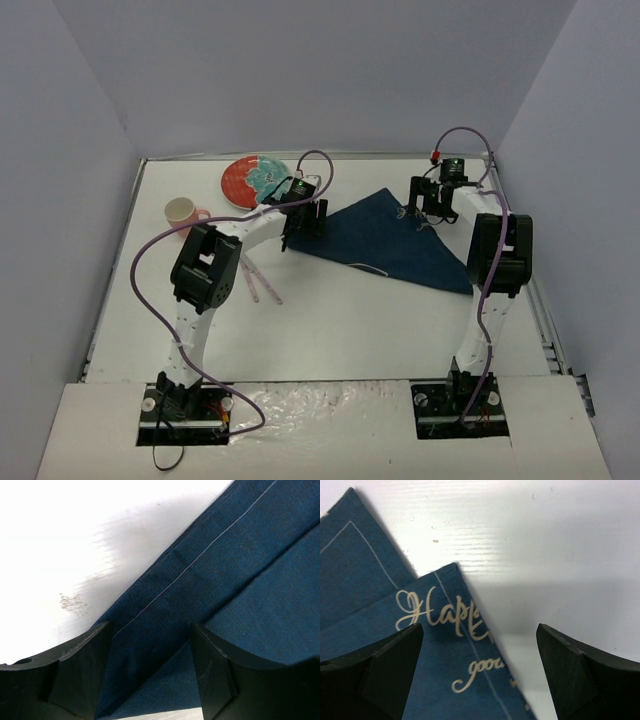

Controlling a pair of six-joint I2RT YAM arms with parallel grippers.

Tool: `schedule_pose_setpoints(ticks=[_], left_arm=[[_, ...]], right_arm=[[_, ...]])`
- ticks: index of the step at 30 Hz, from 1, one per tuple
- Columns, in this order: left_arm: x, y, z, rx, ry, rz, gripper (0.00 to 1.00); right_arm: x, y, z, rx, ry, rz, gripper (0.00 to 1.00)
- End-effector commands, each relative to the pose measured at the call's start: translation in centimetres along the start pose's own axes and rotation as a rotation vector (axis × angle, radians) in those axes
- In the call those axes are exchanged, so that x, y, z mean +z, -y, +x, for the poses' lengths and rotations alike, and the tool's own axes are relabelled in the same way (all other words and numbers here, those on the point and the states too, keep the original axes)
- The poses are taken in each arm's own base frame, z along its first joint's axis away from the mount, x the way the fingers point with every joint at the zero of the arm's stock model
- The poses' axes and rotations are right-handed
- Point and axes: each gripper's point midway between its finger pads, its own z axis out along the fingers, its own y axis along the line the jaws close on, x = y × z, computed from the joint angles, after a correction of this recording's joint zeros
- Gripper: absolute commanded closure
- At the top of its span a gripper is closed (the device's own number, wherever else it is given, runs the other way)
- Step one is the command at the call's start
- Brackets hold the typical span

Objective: Set the dinner table for one person

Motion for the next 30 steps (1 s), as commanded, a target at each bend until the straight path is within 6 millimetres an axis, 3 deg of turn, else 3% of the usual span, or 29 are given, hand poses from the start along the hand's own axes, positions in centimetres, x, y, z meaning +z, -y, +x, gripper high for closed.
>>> schedule_pose_setpoints(ticks=[1,9,16,30], left_arm=[[-1.9,-1.1,-1.4,-0.012,0.022,-0.019,0.41],[-1.2,-1.4,-0.9,-0.020,0.004,-0.023,0.41],[-0.8,-1.5,-0.7,-0.021,-0.006,-0.026,0.40],[-0.7,-1.7,-0.5,-0.015,-0.017,-0.037,0.41]], right_arm=[[-0.3,-1.0,-3.0,-0.141,0.073,-0.090,0.08],[0.5,-3.1,0.3,-0.206,-0.005,-0.219,0.15],[1.4,-3.6,2.6,-0.216,-0.072,-0.243,0.31],[1.6,-3.8,1.6,-0.235,-0.061,-0.229,0.76]])
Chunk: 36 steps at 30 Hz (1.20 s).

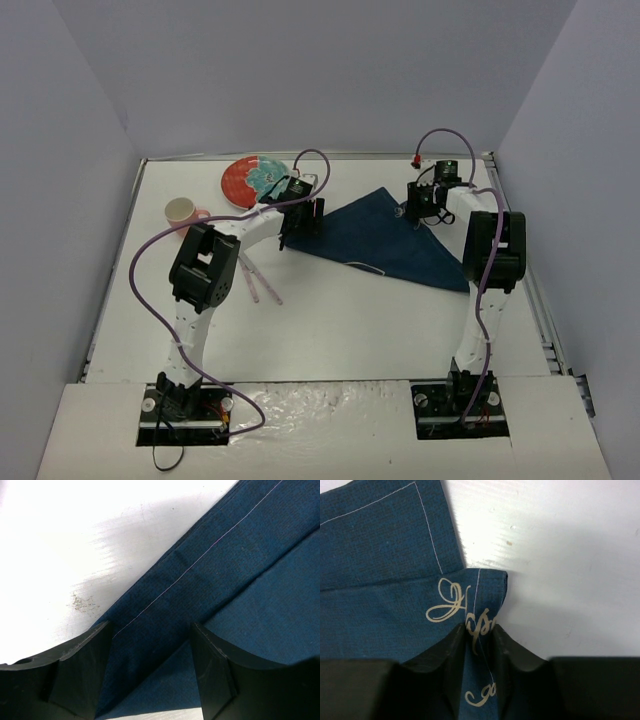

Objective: Set the dinner table for one person

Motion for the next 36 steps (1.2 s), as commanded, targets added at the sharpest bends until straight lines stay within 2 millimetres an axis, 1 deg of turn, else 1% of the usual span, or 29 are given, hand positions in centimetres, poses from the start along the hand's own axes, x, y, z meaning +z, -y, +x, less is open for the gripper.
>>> schedule_pose_setpoints(ticks=[1,3,6,10,12,16,18,19,22,24,25,27,29,30,31,32,34,36], left_arm=[[-0.7,-0.9,-0.1,-0.001,-0.020,-0.027,0.41],[-0.7,-0.9,-0.2,-0.001,-0.019,-0.026,0.41],[-0.5,-1.1,0.1,-0.005,-0.025,-0.033,0.41],[-0.2,-1.3,0.3,-0.015,-0.032,-0.039,0.41],[0.1,-1.4,0.4,-0.022,-0.035,-0.041,0.41],[0.6,-1.4,0.5,-0.037,-0.043,-0.043,0.41],[0.9,-1.5,0.5,-0.042,-0.048,-0.044,0.42],[0.9,-1.4,0.3,-0.043,-0.044,-0.040,0.41],[0.9,-1.3,-0.2,-0.046,-0.039,-0.037,0.41],[0.6,-1.1,-1.1,-0.050,-0.025,-0.024,0.41],[0.2,-1.0,-1.8,-0.052,-0.015,-0.020,0.40],[-0.9,-1.0,-3.3,-0.056,0.014,-0.010,0.39],[-3.1,-0.8,-5.7,-0.059,0.070,0.005,0.37],[-3.9,-0.8,-6.5,-0.060,0.087,0.011,0.37],[-5.0,-0.9,-7.4,-0.062,0.109,0.014,0.35],[-6.8,-1.1,-8.8,-0.065,0.145,0.017,0.29],[-9.8,-1.1,-10.8,-0.057,0.209,0.025,0.21],[-12.3,-1.3,-12.1,-0.049,0.254,0.016,0.17]], right_arm=[[0.0,-0.3,0.1,-0.008,-0.025,0.002,0.80],[-0.5,0.0,-0.5,-0.013,-0.011,0.024,0.86],[-2.1,0.3,-2.5,-0.025,0.035,0.064,0.93],[-4.9,0.5,-5.3,-0.045,0.106,0.114,0.99],[-5.9,-0.8,-6.4,-0.077,0.130,0.131,1.00],[-7.7,-2.0,-7.3,-0.100,0.163,0.155,1.00],[-8.7,-3.2,-7.9,-0.122,0.183,0.160,1.00],[-8.8,-3.4,-7.8,-0.127,0.183,0.174,1.00],[-10.1,-4.8,-8.2,-0.144,0.205,0.182,1.00],[-11.2,-6.4,-8.5,-0.137,0.230,0.172,1.00],[-11.6,-7.4,-8.5,-0.148,0.237,0.171,1.00],[-13.4,-9.4,-8.8,-0.155,0.274,0.166,1.00],[-14.6,-11.5,-8.2,-0.164,0.290,0.162,1.00],[-14.8,-12.5,-7.3,-0.170,0.283,0.160,1.00],[-16.4,-13.5,-7.4,-0.170,0.315,0.152,1.00],[-16.9,-14.2,-6.9,-0.166,0.322,0.138,1.00],[-18.5,-16.2,-5.5,-0.184,0.339,0.101,1.00],[-19.6,-18.3,-3.6,-0.212,0.336,0.039,1.00]])
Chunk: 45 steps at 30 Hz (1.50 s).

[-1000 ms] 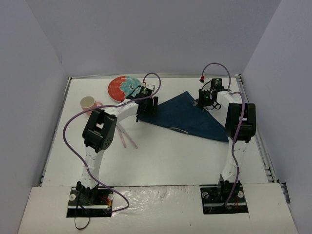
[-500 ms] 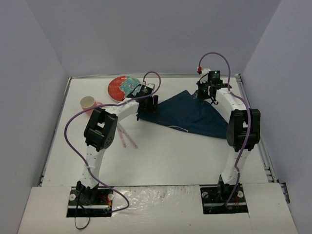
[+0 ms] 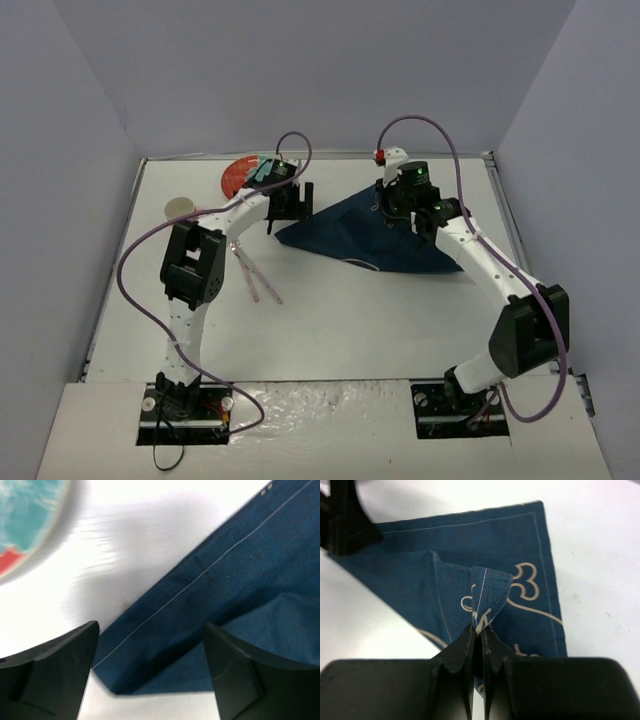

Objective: Set the dinner table for one person

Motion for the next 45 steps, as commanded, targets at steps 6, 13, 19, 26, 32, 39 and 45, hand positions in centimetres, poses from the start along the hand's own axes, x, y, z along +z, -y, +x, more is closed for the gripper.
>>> schedule_pose_setpoints(ticks=[6,13,19,26,32,39,45], left_arm=[[-16.0,0.7,-9.7,0.007,0.348,0.016,0.15],[-19.6,-1.0,-7.1,-0.017,0.362,-0.031,0.14],[-22.1,-2.2,-4.5,-0.001,0.359,-0.053,0.13],[-25.7,-3.4,-2.1,0.069,0.358,-0.081,0.09],[-26.5,-4.6,0.0,0.113,0.355,-0.106,0.09],[-25.6,-5.6,1.6,0.141,0.333,-0.131,0.08],[-25.4,-6.0,2.0,0.159,0.314,-0.136,0.08]], right_arm=[[-8.5,-10.8,5.7,-0.079,0.017,-0.317,0.99],[-11.7,-18.6,12.5,-0.083,-0.137,-0.475,0.89],[-11.8,-16.8,11.6,-0.011,-0.111,-0.347,0.40],[-8.6,-8.6,10.2,0.211,-0.091,-0.004,0.04],[-4.7,-2.4,14.2,0.450,-0.196,0.268,0.04],[-1.5,-0.4,18.8,0.612,-0.291,0.406,0.11],[2.2,0.1,21.8,0.714,-0.338,0.404,0.14]])
